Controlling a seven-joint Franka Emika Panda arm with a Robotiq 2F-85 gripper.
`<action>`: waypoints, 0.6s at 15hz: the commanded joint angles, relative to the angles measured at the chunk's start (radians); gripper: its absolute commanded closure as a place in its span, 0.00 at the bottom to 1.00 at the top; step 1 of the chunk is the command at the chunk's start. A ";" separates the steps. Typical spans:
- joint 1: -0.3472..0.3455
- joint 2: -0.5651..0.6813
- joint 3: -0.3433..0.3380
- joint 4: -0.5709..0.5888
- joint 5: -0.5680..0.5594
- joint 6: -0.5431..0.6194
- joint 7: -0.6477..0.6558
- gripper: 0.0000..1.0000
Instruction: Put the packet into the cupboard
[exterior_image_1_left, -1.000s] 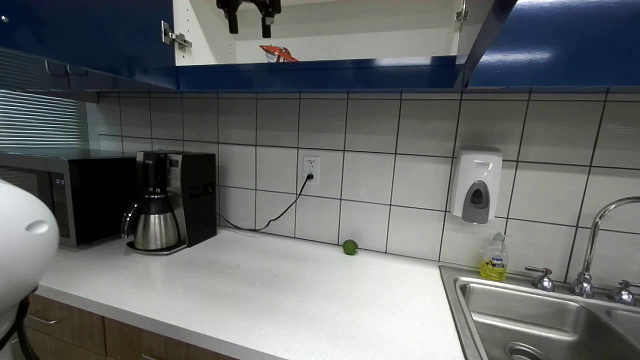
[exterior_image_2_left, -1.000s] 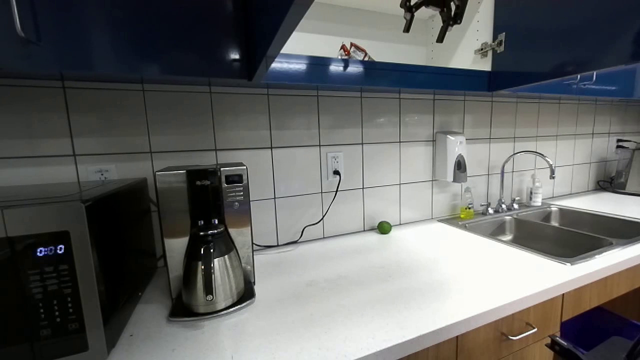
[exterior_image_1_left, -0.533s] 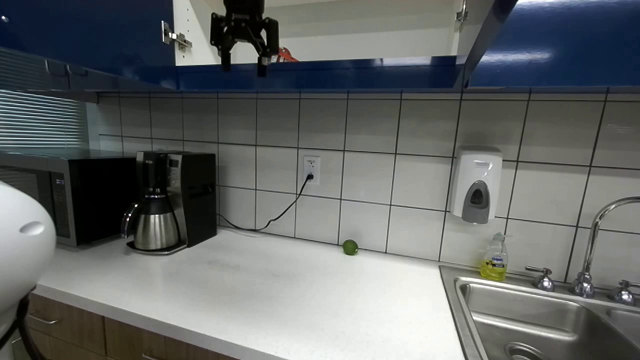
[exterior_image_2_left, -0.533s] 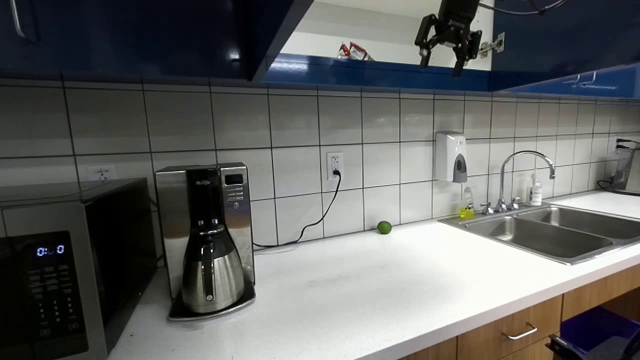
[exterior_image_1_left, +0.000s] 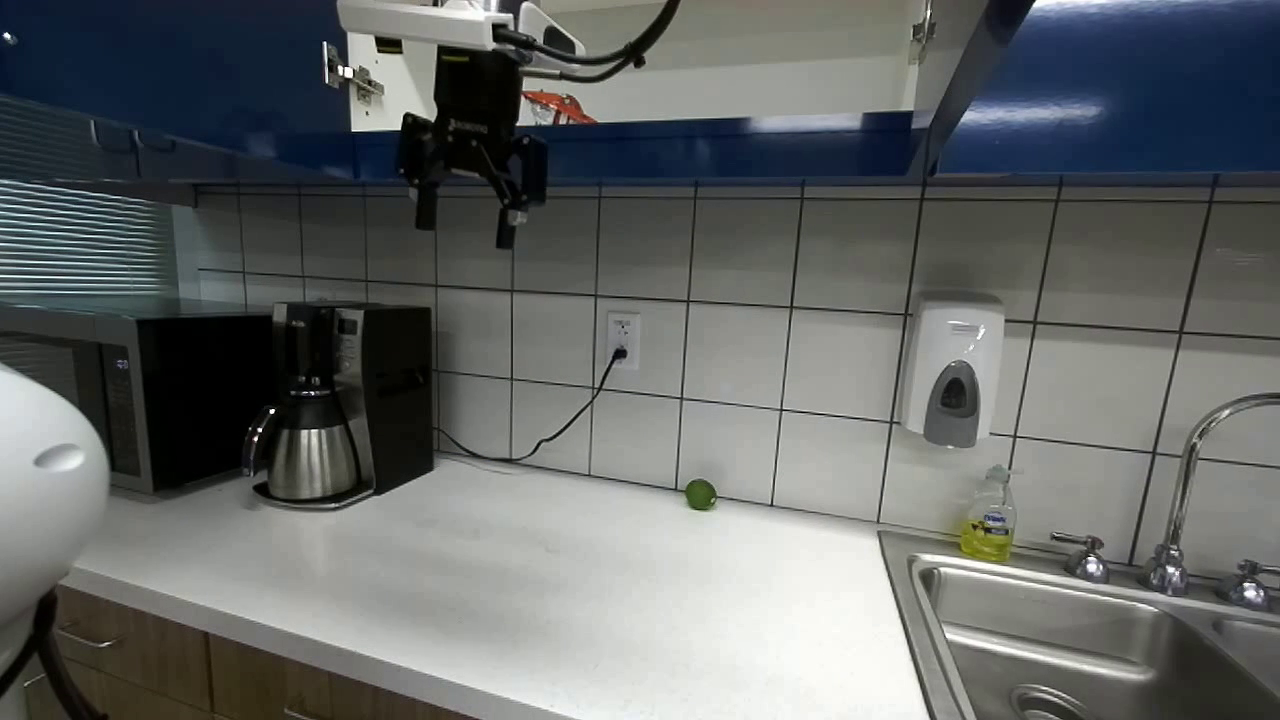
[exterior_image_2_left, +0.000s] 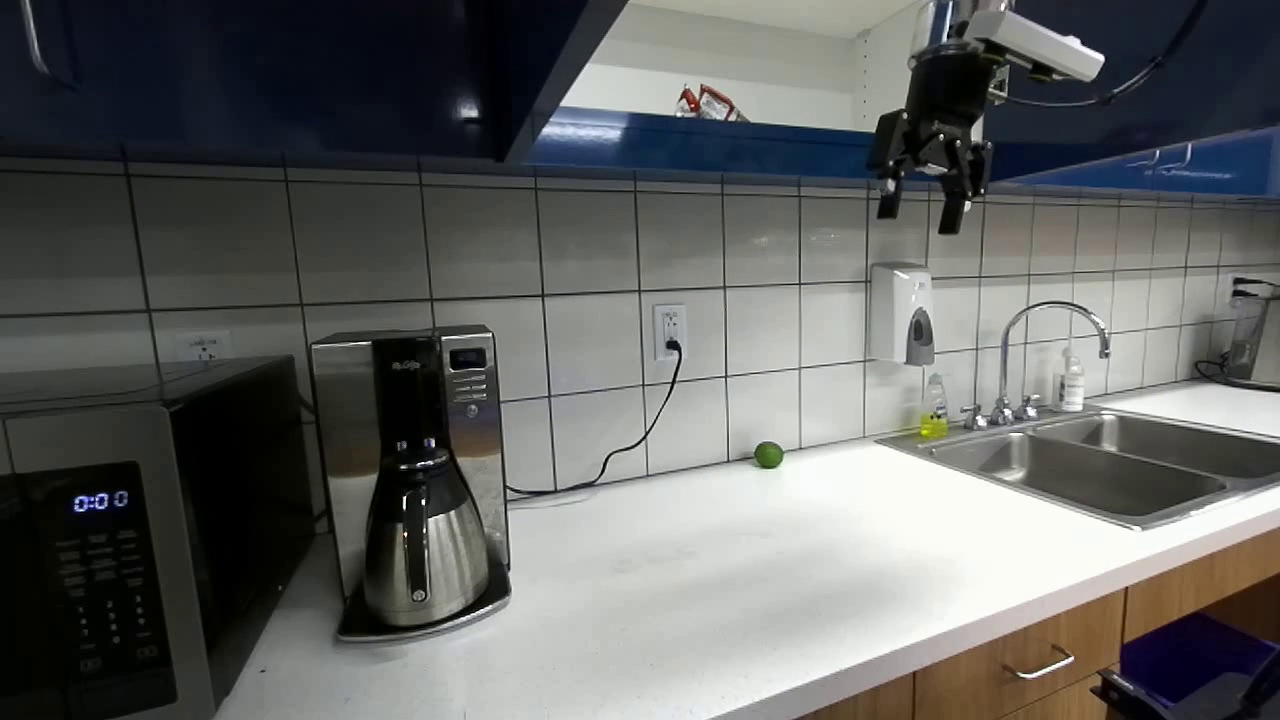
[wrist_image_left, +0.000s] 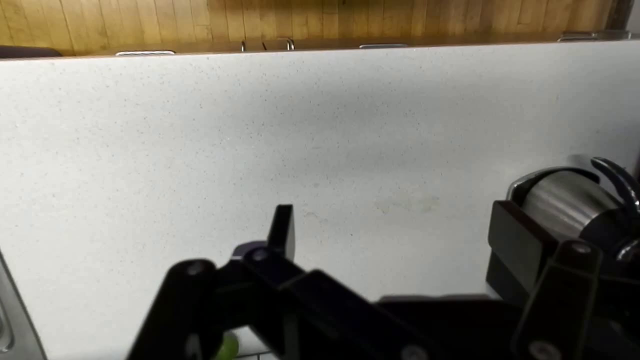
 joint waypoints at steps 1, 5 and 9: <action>-0.024 -0.042 -0.001 -0.101 -0.029 0.050 -0.052 0.00; -0.020 -0.011 0.003 -0.102 -0.025 0.041 -0.030 0.00; -0.021 -0.013 0.003 -0.126 -0.033 0.055 -0.032 0.00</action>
